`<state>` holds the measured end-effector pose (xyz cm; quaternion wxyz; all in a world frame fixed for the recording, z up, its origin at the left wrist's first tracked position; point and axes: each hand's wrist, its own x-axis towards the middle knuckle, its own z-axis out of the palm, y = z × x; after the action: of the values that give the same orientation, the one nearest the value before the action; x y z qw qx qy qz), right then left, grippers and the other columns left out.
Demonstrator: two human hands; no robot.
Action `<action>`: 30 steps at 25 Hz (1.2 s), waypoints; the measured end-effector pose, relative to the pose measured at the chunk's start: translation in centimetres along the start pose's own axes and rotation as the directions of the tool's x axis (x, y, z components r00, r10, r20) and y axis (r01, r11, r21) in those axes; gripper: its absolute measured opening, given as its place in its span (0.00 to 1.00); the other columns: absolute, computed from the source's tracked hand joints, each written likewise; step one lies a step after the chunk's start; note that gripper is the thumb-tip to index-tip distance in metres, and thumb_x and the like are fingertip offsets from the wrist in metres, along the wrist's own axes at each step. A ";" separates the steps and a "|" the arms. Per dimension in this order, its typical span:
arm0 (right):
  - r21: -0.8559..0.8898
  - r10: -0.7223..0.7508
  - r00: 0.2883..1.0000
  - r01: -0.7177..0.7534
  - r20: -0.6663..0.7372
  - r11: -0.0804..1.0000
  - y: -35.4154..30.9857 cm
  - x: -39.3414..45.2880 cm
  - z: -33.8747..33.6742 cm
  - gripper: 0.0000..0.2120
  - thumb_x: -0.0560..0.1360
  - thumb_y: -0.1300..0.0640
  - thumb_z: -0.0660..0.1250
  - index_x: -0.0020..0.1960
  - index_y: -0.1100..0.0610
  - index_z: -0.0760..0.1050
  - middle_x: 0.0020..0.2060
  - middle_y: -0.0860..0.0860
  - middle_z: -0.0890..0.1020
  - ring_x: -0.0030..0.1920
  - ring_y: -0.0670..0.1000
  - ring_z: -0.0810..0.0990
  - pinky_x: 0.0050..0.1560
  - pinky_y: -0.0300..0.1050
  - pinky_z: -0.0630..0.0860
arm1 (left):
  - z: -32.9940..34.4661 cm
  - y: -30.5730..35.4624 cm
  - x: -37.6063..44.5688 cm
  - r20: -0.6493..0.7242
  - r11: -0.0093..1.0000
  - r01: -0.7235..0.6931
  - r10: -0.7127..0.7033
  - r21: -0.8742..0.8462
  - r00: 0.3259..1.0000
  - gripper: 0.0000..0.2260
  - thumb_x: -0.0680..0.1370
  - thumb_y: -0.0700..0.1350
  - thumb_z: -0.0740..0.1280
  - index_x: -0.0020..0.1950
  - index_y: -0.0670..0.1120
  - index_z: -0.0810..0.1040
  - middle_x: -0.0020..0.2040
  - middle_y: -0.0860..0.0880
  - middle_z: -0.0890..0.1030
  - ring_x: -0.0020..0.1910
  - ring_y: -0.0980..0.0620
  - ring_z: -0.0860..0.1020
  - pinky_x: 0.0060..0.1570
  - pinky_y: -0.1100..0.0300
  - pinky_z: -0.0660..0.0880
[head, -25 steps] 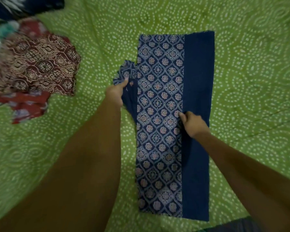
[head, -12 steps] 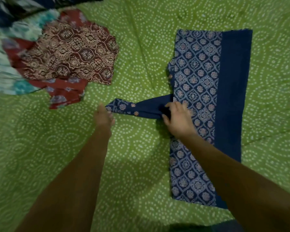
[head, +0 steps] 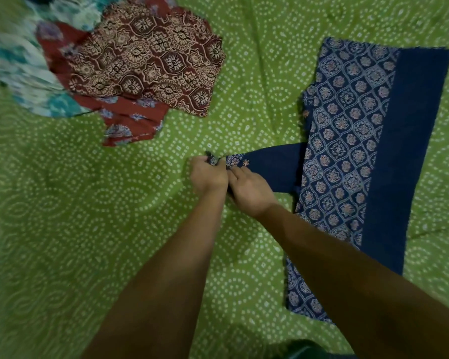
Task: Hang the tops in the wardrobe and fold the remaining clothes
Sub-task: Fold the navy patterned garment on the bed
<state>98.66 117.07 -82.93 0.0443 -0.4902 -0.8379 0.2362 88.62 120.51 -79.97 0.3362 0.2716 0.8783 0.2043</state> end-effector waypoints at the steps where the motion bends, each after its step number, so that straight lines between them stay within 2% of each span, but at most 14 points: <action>1: -0.034 -0.021 1.000 0.020 -0.021 0.999 -0.2 -0.3 0.3 0.21 0.71 0.62 0.70 0.63 0.64 0.73 0.51 0.59 0.79 0.45 0.60 0.78 0.38 0.52 0.77 | -0.8 -0.3 -0.2 -0.016 0.994 -0.062 0.064 0.095 0.998 0.15 0.77 0.50 0.68 0.60 0.43 0.75 0.56 0.45 0.80 0.54 0.45 0.78 0.47 0.60 0.68; 6: 0.107 -0.123 0.987 0.112 0.106 0.988 1.5 -0.8 -2.6 0.28 0.79 0.45 0.57 0.75 0.55 0.60 0.65 0.56 0.73 0.59 0.57 0.74 0.55 0.52 0.74 | -3.3 -4.8 -1.2 -0.019 0.935 -0.282 0.292 0.213 0.956 0.12 0.83 0.42 0.57 0.64 0.40 0.69 0.51 0.38 0.79 0.48 0.40 0.78 0.39 0.56 0.66; 9: 0.073 0.180 0.974 -0.171 -0.136 0.983 5.6 2.2 -5.5 0.26 0.81 0.42 0.52 0.71 0.58 0.64 0.63 0.57 0.74 0.59 0.56 0.74 0.57 0.51 0.73 | -3.1 -7.9 1.1 0.042 0.947 -0.245 0.241 0.207 0.970 0.09 0.82 0.42 0.55 0.60 0.42 0.68 0.48 0.41 0.78 0.45 0.43 0.78 0.36 0.56 0.75; 11: 0.061 0.466 0.794 -0.482 -0.391 0.874 9.3 4.5 -7.2 0.21 0.81 0.48 0.56 0.66 0.62 0.67 0.60 0.59 0.73 0.56 0.57 0.75 0.55 0.50 0.75 | -2.8 -8.6 2.2 -0.010 0.960 -0.224 0.229 0.168 0.973 0.09 0.81 0.48 0.55 0.57 0.45 0.67 0.46 0.42 0.77 0.43 0.42 0.79 0.38 0.47 0.78; 13: 0.005 0.641 0.651 -0.700 -0.407 0.714 11.8 5.8 -8.5 0.17 0.78 0.57 0.62 0.64 0.63 0.67 0.62 0.60 0.70 0.57 0.57 0.72 0.53 0.50 0.76 | -2.6 -8.4 2.4 -0.097 0.960 -0.241 0.256 0.145 0.962 0.14 0.80 0.55 0.54 0.59 0.47 0.64 0.46 0.41 0.77 0.41 0.42 0.79 0.37 0.46 0.79; 14: -0.042 0.684 0.635 -0.743 -0.359 0.668 12.5 6.2 -8.7 0.16 0.76 0.62 0.63 0.63 0.63 0.67 0.63 0.60 0.68 0.59 0.57 0.71 0.53 0.50 0.77 | -2.5 -7.8 2.2 -0.132 0.955 -0.264 0.282 0.135 0.950 0.16 0.80 0.56 0.55 0.62 0.47 0.63 0.48 0.41 0.77 0.40 0.43 0.79 0.36 0.48 0.79; 16: -0.090 0.701 0.643 -0.754 -0.308 0.651 13.2 6.3 -8.9 0.14 0.75 0.67 0.61 0.60 0.63 0.70 0.65 0.61 0.67 0.60 0.57 0.71 0.52 0.51 0.77 | -2.5 -5.7 1.6 -0.178 0.939 -0.325 0.341 0.113 0.923 0.17 0.81 0.52 0.58 0.64 0.43 0.65 0.51 0.43 0.75 0.41 0.49 0.77 0.35 0.58 0.75; 18: -0.069 0.663 0.647 -0.733 -0.376 0.676 12.8 6.3 -8.5 0.12 0.75 0.67 0.61 0.59 0.64 0.73 0.63 0.61 0.70 0.58 0.58 0.73 0.51 0.52 0.78 | -2.0 -3.3 1.0 -0.183 0.896 -0.436 0.443 0.082 0.877 0.12 0.81 0.46 0.60 0.61 0.42 0.70 0.51 0.48 0.74 0.41 0.55 0.73 0.34 0.71 0.68; 21: -0.119 0.382 0.807 -0.479 -0.451 0.870 9.6 5.0 -6.1 0.09 0.70 0.66 0.70 0.50 0.65 0.78 0.49 0.60 0.78 0.45 0.58 0.78 0.40 0.50 0.78 | 0.3 -0.8 0.9 -0.003 0.851 -0.519 0.521 -0.085 0.854 0.09 0.82 0.46 0.59 0.52 0.42 0.75 0.42 0.52 0.78 0.36 0.54 0.75 0.35 0.63 0.72; 23: -0.251 0.068 0.945 -0.153 -0.319 0.956 7.1 3.0 -3.9 0.10 0.71 0.58 0.71 0.51 0.60 0.79 0.49 0.56 0.78 0.45 0.57 0.76 0.43 0.49 0.71 | 2.6 0.3 1.6 0.175 0.913 -0.346 0.384 -0.214 0.906 0.13 0.82 0.51 0.57 0.52 0.43 0.75 0.42 0.49 0.80 0.38 0.50 0.79 0.40 0.54 0.79; 25: -0.138 0.115 0.963 -0.152 -0.244 0.979 6.0 1.8 -2.9 0.16 0.78 0.48 0.63 0.61 0.56 0.74 0.59 0.54 0.74 0.55 0.56 0.72 0.51 0.51 0.66 | 4.3 1.2 2.3 0.204 0.954 -0.180 0.231 -0.241 0.951 0.16 0.81 0.53 0.58 0.56 0.41 0.75 0.47 0.44 0.81 0.45 0.44 0.81 0.47 0.45 0.79; 26: -0.020 0.285 0.920 -0.302 -0.270 0.953 6.2 1.7 -2.9 0.20 0.79 0.46 0.59 0.66 0.56 0.70 0.63 0.55 0.71 0.59 0.56 0.69 0.56 0.52 0.65 | 4.8 1.5 2.5 0.193 0.958 -0.137 0.188 -0.250 0.963 0.16 0.81 0.53 0.59 0.56 0.41 0.75 0.49 0.43 0.81 0.47 0.42 0.81 0.49 0.43 0.79; 28: 0.174 0.638 0.719 -0.615 -0.277 0.769 7.2 2.2 -3.5 0.26 0.80 0.42 0.57 0.71 0.57 0.63 0.68 0.57 0.66 0.65 0.57 0.64 0.63 0.54 0.62 | 5.2 1.8 2.6 0.166 0.959 -0.158 0.199 -0.236 0.966 0.13 0.81 0.50 0.60 0.56 0.41 0.75 0.49 0.42 0.81 0.47 0.41 0.81 0.49 0.43 0.79; 30: 0.181 0.768 0.610 -0.747 -0.197 0.640 8.7 3.2 -4.3 0.31 0.78 0.39 0.59 0.72 0.59 0.60 0.68 0.58 0.66 0.67 0.57 0.64 0.65 0.54 0.60 | 5.0 1.9 2.3 0.148 0.949 -0.225 0.260 -0.221 0.954 0.10 0.81 0.48 0.61 0.55 0.42 0.75 0.47 0.42 0.81 0.45 0.42 0.81 0.46 0.44 0.79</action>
<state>105.29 124.82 -83.45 0.0674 -0.8220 -0.5287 0.2009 91.33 124.25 -83.51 0.4103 0.3592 0.7798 0.3074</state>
